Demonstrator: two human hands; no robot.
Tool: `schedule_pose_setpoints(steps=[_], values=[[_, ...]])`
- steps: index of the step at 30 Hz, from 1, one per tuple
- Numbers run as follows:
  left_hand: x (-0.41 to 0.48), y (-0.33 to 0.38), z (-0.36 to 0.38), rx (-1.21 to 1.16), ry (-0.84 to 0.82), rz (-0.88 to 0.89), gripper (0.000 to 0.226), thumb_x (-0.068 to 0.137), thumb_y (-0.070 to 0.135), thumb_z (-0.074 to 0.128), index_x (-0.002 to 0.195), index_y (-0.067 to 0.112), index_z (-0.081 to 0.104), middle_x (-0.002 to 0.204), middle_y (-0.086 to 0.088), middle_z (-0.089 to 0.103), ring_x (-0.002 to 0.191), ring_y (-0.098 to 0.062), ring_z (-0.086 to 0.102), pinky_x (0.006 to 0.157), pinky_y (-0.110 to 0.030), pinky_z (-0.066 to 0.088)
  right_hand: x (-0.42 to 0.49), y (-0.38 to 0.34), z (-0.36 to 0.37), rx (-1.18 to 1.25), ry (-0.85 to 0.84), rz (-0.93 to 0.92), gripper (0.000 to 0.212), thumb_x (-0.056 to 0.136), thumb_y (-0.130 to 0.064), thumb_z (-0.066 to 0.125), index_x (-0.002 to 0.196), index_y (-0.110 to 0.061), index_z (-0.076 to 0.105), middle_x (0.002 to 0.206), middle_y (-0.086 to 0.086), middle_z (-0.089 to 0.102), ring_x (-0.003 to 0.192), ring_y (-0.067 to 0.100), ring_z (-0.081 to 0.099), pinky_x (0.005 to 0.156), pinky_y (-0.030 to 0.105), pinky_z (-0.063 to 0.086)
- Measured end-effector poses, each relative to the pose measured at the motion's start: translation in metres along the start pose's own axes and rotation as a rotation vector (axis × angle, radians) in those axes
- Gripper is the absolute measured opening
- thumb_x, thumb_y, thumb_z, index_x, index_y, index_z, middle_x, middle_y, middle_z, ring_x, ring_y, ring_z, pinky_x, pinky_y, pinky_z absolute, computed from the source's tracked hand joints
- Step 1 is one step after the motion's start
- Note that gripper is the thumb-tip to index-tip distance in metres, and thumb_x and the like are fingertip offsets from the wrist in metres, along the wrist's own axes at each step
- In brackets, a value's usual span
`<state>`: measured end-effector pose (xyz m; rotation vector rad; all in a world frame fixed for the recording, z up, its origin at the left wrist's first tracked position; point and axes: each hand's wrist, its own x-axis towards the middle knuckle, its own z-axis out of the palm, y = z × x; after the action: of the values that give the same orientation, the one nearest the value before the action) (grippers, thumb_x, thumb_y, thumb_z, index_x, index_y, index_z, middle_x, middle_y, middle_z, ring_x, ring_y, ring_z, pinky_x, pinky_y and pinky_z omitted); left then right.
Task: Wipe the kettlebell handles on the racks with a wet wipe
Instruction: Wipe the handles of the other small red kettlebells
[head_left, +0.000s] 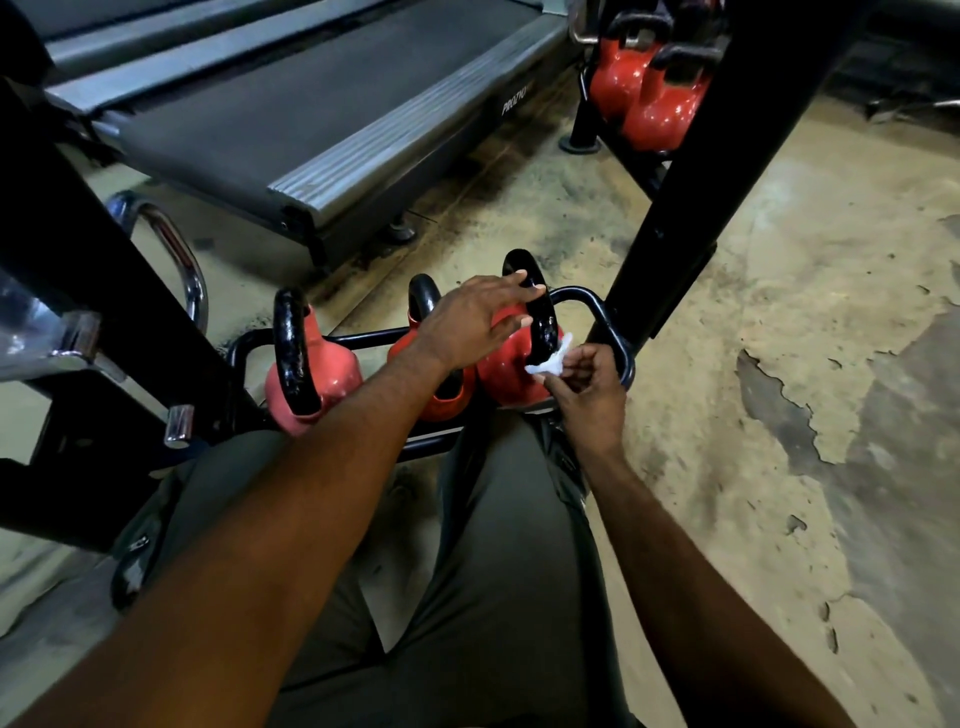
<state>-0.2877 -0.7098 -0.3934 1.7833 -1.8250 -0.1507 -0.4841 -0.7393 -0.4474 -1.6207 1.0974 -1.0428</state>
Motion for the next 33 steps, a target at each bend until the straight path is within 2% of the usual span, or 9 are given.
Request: schedule_pose_setpoints(steps=[3,10,15,17,21,23,26,29,33], values=[[-0.001,0.005,0.005,-0.013,-0.001,-0.002,0.042,0.097,0.039,0.058,0.138,0.033,0.054,0.151,0.002,0.045,0.134,-0.018,0.046,0.105,-0.038,0.042,-0.005,-0.004,0.009,-0.088,0.102,-0.058,0.045,0.07,-0.014,0.087,0.089,-0.017,0.046,0.078,-0.001,0.056,0.066,0.006,0.052,0.062,0.015,0.042],[-0.002,0.0,0.002,-0.012,-0.004,-0.007,0.044,0.096,0.037,0.06,0.139,0.035,0.053,0.151,0.001,0.045,0.132,-0.018,0.047,0.105,-0.039,0.043,0.013,-0.02,0.041,-0.101,0.284,-0.075,0.047,0.07,-0.017,0.084,0.087,-0.016,0.039,0.083,0.0,0.047,0.072,0.015,0.043,0.067,0.023,0.041],[-0.002,0.0,-0.001,-0.011,-0.009,-0.022,0.042,0.097,0.039,0.058,0.138,0.037,0.053,0.151,0.003,0.046,0.132,-0.017,0.048,0.104,-0.042,0.044,0.009,-0.016,0.017,0.024,0.156,-0.015,0.061,0.063,-0.021,0.092,0.098,-0.019,0.043,0.087,-0.002,0.057,0.075,0.01,0.056,0.069,0.019,0.049],[-0.002,-0.004,-0.006,0.008,0.014,-0.031,0.04,0.098,0.039,0.056,0.138,0.036,0.054,0.15,0.003,0.046,0.132,-0.017,0.048,0.103,-0.041,0.046,0.023,-0.023,0.01,0.092,0.062,0.036,0.047,0.07,-0.021,0.089,0.095,-0.022,0.049,0.087,-0.003,0.062,0.077,0.008,0.061,0.072,0.021,0.052],[-0.007,0.001,0.001,0.021,0.019,-0.033,0.039,0.099,0.035,0.052,0.137,0.036,0.054,0.15,0.004,0.047,0.132,-0.016,0.048,0.101,-0.04,0.047,0.035,-0.014,-0.015,0.168,-0.33,0.163,0.008,0.095,-0.017,0.065,0.101,-0.015,0.061,0.091,0.006,0.068,0.084,0.015,0.066,0.08,0.035,0.052],[-0.005,0.007,0.005,0.0,0.009,-0.027,0.039,0.097,0.034,0.05,0.136,0.036,0.055,0.15,0.004,0.047,0.132,-0.017,0.049,0.102,-0.042,0.047,0.038,-0.006,-0.026,0.2,-0.433,0.218,0.013,0.1,-0.019,0.057,0.11,-0.015,0.063,0.101,0.009,0.071,0.094,0.025,0.067,0.087,0.043,0.051],[0.003,0.006,-0.002,-0.01,0.018,-0.04,0.041,0.096,0.03,0.048,0.136,0.036,0.056,0.15,0.005,0.047,0.131,-0.016,0.049,0.102,-0.043,0.046,0.06,-0.023,-0.021,0.269,-0.429,0.296,0.028,0.104,-0.029,0.047,0.121,-0.014,0.063,0.114,0.012,0.071,0.102,0.025,0.067,0.089,0.041,0.05],[-0.001,-0.002,-0.002,-0.014,0.013,-0.071,0.042,0.096,0.03,0.047,0.136,0.041,0.054,0.15,0.008,0.046,0.132,-0.014,0.047,0.102,-0.043,0.046,0.08,-0.045,0.003,0.288,-0.352,0.442,0.035,0.103,-0.03,0.043,0.115,-0.006,0.065,0.087,0.008,0.073,0.071,0.014,0.068,0.068,0.03,0.049],[-0.003,0.001,0.003,-0.022,-0.021,-0.076,0.044,0.095,0.032,0.045,0.137,0.044,0.051,0.152,0.008,0.044,0.133,-0.015,0.046,0.104,-0.043,0.045,0.083,-0.042,0.022,0.371,-0.33,0.607,0.061,0.099,-0.053,0.042,0.111,0.002,0.067,0.108,0.023,0.072,0.103,0.036,0.07,0.093,0.041,0.055]])
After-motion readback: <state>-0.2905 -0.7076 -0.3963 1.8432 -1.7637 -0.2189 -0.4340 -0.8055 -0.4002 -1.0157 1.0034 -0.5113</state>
